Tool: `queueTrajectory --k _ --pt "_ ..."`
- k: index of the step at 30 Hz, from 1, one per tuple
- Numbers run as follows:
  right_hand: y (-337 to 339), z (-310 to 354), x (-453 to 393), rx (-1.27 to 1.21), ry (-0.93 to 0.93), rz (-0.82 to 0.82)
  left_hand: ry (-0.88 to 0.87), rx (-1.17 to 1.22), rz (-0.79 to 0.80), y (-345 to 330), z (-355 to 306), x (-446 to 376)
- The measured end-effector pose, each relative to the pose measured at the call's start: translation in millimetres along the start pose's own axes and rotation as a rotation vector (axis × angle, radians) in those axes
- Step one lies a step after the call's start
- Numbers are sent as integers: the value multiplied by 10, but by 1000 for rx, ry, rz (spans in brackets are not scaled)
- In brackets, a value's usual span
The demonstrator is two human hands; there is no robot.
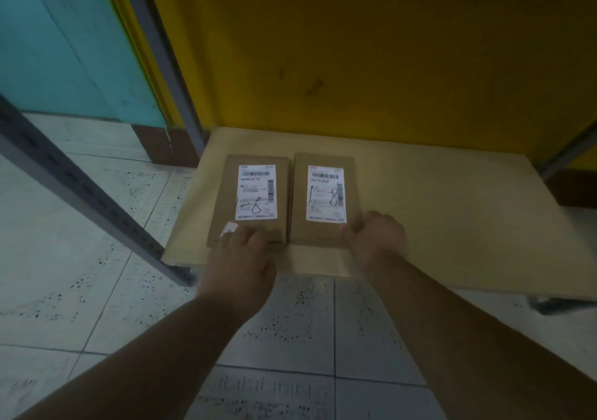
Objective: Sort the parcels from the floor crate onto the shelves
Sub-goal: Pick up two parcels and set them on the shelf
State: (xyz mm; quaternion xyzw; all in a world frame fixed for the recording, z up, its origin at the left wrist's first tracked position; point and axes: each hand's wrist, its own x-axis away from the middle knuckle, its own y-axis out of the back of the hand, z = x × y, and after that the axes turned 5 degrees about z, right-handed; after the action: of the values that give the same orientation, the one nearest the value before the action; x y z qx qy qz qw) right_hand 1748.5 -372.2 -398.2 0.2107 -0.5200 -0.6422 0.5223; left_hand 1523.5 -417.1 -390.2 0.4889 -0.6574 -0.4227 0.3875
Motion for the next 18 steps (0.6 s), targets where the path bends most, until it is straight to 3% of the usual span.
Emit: queueTrajectory --k 2,6,13,18 --pt "-24 24 51 180 68 -108 -8 12 -46 25 11 41" --pt "-2 79 470 181 299 -217 50 88 -30 107 -31 294" --pt "263 411 2094 213 624 -76 311 249 124 804 -6 1655" --pt "805 1157 3109 186 773 33 449 255 139 1689 137 2843"
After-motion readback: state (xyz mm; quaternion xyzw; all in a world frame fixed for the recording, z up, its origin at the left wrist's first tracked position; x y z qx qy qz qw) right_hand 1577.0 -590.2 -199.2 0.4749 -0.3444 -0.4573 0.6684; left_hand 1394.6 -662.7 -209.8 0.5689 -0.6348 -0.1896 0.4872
